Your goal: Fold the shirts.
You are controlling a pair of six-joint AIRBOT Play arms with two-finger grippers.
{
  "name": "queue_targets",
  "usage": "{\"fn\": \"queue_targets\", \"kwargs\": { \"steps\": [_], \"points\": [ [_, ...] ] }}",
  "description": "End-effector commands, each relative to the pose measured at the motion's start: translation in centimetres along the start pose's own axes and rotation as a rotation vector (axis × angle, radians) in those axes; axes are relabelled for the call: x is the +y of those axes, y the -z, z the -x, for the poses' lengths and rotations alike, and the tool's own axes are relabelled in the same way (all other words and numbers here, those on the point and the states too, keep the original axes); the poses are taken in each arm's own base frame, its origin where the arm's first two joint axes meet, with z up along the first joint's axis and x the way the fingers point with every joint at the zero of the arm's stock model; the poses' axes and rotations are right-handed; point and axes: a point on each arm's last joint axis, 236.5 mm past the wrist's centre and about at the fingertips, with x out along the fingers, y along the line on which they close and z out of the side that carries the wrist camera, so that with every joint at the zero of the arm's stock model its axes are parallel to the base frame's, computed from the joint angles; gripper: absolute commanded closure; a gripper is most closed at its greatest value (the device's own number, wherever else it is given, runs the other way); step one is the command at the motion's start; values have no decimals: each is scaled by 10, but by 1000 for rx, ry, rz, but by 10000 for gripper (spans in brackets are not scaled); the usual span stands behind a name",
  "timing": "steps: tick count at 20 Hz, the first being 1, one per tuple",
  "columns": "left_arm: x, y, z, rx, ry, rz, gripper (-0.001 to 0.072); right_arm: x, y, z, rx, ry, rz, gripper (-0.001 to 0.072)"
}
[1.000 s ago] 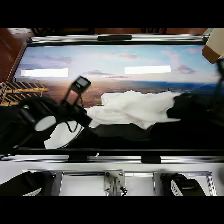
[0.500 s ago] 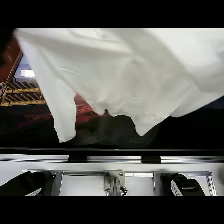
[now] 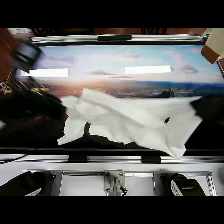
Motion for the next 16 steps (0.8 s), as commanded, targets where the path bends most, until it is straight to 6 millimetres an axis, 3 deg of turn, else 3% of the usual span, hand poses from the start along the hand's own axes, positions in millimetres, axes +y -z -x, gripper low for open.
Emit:
{"fn": "queue_targets", "kwargs": {
  "steps": [1,3,5,8,10,11,13,15,16],
  "points": [
    [-28,96,-92,212,42,124,667,-29,90,-80,303,27,-63,662],
    [-42,126,-116,255,75,208,666,-40,107,-120,312,31,-123,662],
    [-52,133,-126,250,114,237,666,-33,102,-151,280,-23,-212,662],
    [-55,113,-130,163,137,233,666,-14,43,-182,83,-142,-339,662],
    [-57,88,-132,58,156,222,666,-15,5,-199,-45,-183,-437,662],
    [-58,77,-134,12,165,216,666,-18,-3,-208,-68,-189,-475,662],
    [-64,61,-139,-49,192,218,666,-19,-1,-227,-40,-199,-535,662],
    [-69,61,-153,-43,195,214,665,-19,11,-242,5,-183,-472,661],
    [-71,67,-162,-18,188,211,665,-20,11,-245,-2,-176,-424,620]
  ]
}}
